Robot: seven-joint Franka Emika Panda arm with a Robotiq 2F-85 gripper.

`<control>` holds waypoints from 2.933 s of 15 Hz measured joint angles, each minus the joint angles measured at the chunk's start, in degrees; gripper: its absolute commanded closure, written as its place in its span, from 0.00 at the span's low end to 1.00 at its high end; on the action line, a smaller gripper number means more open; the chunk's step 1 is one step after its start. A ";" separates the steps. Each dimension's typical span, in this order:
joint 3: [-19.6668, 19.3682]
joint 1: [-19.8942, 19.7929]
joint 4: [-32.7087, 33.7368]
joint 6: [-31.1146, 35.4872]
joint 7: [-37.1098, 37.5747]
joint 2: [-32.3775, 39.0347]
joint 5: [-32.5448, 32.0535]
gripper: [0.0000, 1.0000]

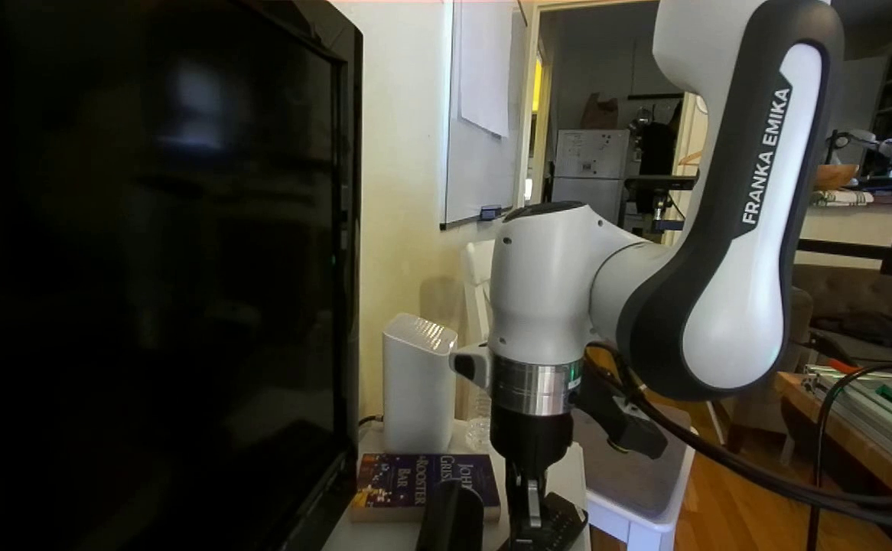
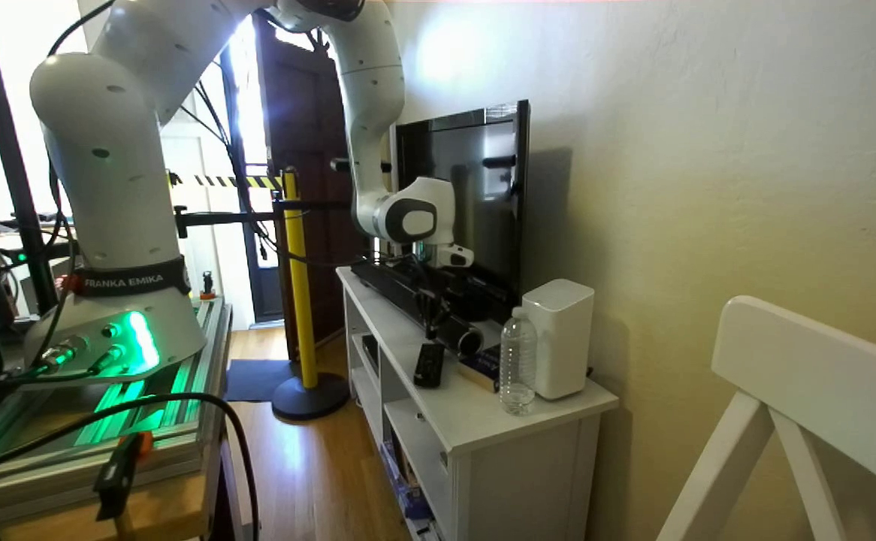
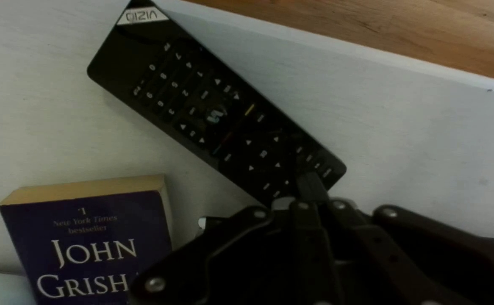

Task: Press one button on the black remote

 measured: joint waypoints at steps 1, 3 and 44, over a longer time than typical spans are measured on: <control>0.00 0.00 0.13 -0.01 0.00 0.04 0.00 1.00; 0.00 -0.01 0.66 -0.10 0.00 0.32 0.00 1.00; 1.40 -0.67 9.00 -5.56 0.14 6.30 1.94 1.00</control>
